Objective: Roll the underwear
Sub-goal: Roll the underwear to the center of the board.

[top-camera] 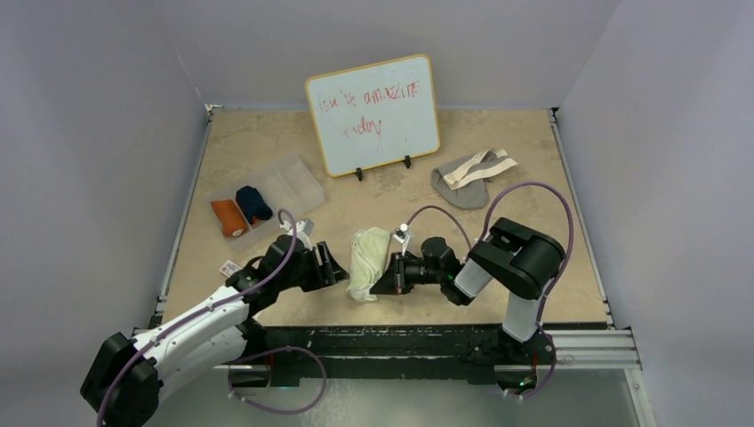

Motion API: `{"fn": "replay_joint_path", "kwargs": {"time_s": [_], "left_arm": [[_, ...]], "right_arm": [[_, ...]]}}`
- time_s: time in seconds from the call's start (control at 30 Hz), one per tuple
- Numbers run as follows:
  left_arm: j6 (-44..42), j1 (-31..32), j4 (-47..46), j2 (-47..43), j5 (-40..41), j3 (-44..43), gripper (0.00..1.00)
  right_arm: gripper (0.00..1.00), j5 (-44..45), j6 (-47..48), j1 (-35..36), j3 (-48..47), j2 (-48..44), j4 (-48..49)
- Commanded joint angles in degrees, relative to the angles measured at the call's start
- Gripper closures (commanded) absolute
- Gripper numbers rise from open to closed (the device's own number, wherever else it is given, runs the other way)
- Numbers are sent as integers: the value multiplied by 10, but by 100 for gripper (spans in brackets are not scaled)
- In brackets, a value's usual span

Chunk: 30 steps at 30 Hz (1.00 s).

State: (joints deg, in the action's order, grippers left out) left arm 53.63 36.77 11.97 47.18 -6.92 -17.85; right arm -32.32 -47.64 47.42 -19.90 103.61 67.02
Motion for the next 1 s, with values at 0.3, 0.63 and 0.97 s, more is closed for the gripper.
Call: {"fn": "replay_joint_path", "kwargs": {"time_s": [0.3, 0.63, 0.97], "left_arm": [[-25, 0, -111, 22, -120, 49, 44], [-78, 1, -151, 19, -136, 53, 44], [-136, 4, -191, 90, -112, 26, 52]], "right_arm": [[92, -63, -291, -54, 36, 185, 243], [91, -58, -315, -62, 48, 230, 283], [91, -61, -324, -66, 50, 245, 294]]}}
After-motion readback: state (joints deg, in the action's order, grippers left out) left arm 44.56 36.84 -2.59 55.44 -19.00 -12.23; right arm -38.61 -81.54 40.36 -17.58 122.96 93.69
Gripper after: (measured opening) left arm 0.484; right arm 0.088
